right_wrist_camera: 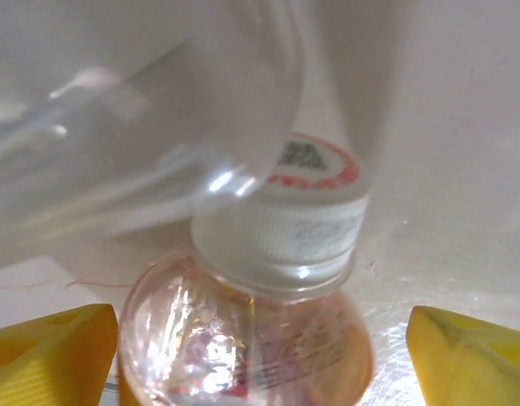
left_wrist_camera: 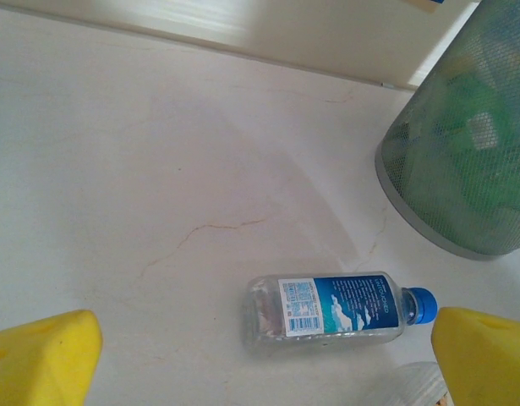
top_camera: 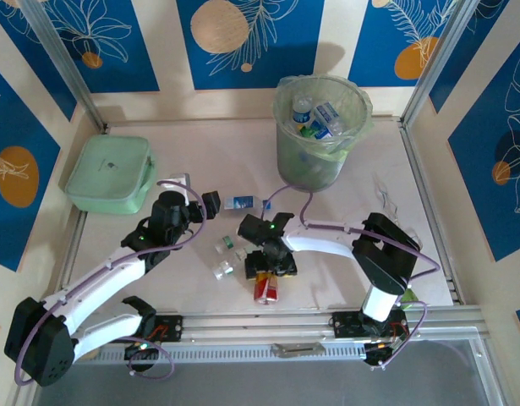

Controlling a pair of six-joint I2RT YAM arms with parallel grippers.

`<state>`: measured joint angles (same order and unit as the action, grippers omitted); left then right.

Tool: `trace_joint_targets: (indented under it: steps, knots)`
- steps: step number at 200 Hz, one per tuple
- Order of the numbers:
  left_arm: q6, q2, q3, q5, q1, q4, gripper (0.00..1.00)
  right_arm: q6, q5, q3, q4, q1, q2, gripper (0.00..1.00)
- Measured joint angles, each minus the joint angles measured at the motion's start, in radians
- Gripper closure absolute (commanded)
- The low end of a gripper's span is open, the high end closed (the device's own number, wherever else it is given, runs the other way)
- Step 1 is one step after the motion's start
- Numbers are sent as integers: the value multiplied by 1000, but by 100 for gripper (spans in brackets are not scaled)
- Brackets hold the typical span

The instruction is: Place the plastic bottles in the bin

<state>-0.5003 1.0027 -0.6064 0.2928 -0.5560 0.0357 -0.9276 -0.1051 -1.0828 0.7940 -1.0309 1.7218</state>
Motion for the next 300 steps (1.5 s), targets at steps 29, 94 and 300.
trace_joint_targets:
  steps: [29, 94, 300]
  knots:
    - [0, 4, 0, 0, 0, 0, 1, -12, 8, 6, 0, -36, 1, 14]
    - [2, 23, 0, 0, 2, 0, 1, -19, 35, 27, -34, -33, -2, 38]
    - [-98, 104, 31, -61, 37, 47, 0, 296, 53, -132, -149, 780, -523, 52]
